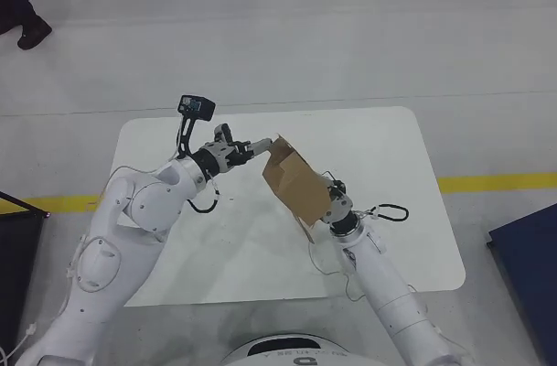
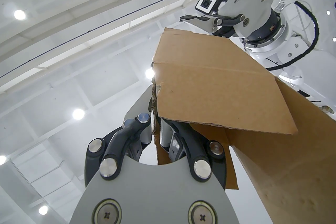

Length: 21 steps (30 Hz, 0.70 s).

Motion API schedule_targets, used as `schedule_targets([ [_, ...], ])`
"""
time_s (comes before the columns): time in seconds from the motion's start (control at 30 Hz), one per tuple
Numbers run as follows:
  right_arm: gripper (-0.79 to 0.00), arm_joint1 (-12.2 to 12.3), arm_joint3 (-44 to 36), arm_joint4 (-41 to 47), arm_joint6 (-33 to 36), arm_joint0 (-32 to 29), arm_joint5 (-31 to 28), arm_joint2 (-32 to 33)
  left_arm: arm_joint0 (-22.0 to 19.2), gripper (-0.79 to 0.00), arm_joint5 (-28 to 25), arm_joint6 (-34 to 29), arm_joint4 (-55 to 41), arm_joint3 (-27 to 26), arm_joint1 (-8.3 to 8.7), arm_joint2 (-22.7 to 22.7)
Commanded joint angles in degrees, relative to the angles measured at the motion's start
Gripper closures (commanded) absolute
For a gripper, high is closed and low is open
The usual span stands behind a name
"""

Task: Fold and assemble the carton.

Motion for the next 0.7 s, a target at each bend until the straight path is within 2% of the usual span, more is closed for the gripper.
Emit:
schedule_targets([
  [0.0,0.000,0.0,0.0,-0.2,0.0,-0.2,-0.2,0.1,-0.8,-0.785,-1.2,-0.8,-0.1,0.3,-0.07,0.6],
  [0.23,0.000,0.1,0.4,-0.5,-0.1,-0.6,-0.7,-0.1,-2.4,-0.785,-4.9,-4.4,0.8,0.8,-0.08,2.0],
  [0.67,0.000,0.0,-0.1,-1.3,-0.6,-0.9,-1.0,-1.1,-3.2,-0.785,-5.2,-9.3,4.5,-0.6,-0.02,3.9],
])
